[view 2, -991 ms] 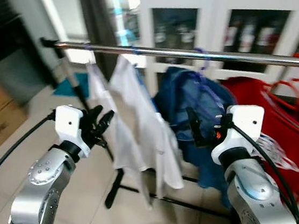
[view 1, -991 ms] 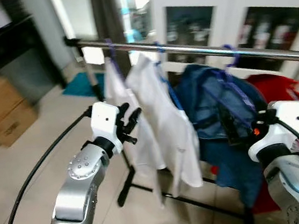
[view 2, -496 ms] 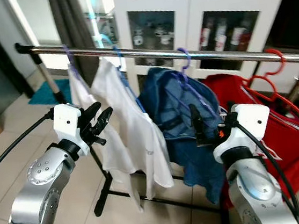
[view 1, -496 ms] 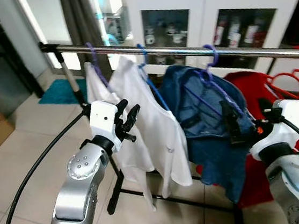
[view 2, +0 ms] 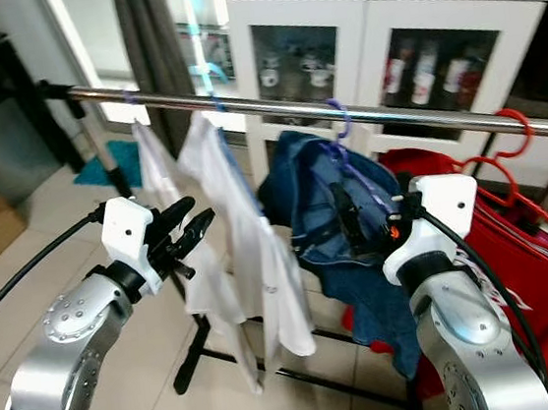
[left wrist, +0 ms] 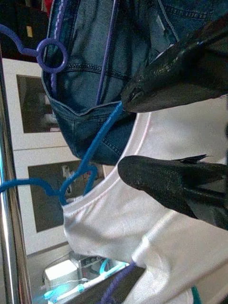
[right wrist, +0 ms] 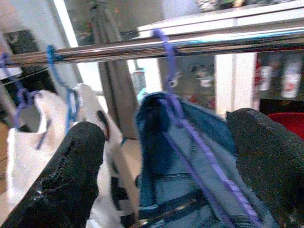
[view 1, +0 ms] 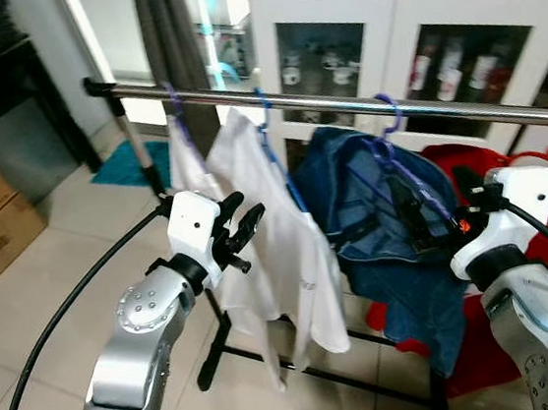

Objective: Hang hanger

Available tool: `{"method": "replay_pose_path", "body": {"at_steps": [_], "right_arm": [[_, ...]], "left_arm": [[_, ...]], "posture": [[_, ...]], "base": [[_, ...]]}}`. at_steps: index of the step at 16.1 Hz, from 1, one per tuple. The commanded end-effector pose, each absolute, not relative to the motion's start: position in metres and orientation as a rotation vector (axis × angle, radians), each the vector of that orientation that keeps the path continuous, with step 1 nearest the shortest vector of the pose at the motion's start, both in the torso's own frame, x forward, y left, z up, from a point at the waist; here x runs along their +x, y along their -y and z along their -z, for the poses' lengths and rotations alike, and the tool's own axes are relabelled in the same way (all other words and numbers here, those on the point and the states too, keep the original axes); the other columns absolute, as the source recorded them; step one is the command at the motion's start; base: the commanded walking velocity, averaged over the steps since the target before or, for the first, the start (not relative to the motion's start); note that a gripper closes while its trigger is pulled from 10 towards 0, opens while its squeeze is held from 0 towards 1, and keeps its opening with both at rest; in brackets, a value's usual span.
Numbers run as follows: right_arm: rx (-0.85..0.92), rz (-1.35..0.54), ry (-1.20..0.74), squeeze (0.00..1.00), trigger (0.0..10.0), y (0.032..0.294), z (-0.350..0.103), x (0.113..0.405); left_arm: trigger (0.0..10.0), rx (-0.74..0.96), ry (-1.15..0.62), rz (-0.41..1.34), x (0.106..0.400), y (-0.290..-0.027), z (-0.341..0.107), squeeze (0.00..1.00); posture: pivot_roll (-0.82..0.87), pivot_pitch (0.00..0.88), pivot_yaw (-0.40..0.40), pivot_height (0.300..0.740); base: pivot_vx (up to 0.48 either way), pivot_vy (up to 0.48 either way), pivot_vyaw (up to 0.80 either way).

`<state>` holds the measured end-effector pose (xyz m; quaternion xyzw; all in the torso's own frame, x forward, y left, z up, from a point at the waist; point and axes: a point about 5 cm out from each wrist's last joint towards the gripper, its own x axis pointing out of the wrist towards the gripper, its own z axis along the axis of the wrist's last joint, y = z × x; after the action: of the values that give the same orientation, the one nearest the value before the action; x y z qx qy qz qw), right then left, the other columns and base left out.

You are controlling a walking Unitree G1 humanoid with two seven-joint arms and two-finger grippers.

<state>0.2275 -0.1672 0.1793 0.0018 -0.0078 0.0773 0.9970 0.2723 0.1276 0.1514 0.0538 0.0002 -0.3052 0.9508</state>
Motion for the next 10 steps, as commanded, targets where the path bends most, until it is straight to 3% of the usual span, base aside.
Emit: {"method": "replay_pose_path", "body": {"at_steps": [1, 6, 10], "right_arm": [[-0.022, -0.201, 0.005, 0.0, 10.0, 0.165, -0.18, 0.23], [-0.064, -0.236, -0.103, 0.0, 10.0, 0.163, -0.178, 0.245], [-0.083, -0.288, -0.121, 0.0, 10.0, 0.159, -0.182, 0.256]], "left_arm": [[10.0, 0.125, -0.038, 0.707, 0.266, -0.128, -0.151, 0.0], [10.0, 0.2, -0.151, 0.948, 0.26, -0.142, -0.145, 0.0], [10.0, 0.181, -0.147, 1.024, 0.257, -0.143, -0.151, 0.0]], "posture": [[-0.09, 0.009, 0.041, 0.74], [-0.07, 0.018, 0.056, 0.74], [-0.07, 0.033, 0.068, 0.74]], "base": [[0.0, 0.0, 0.0], [0.0, 0.0, 0.0], [0.0, 0.0, 0.0]]}}
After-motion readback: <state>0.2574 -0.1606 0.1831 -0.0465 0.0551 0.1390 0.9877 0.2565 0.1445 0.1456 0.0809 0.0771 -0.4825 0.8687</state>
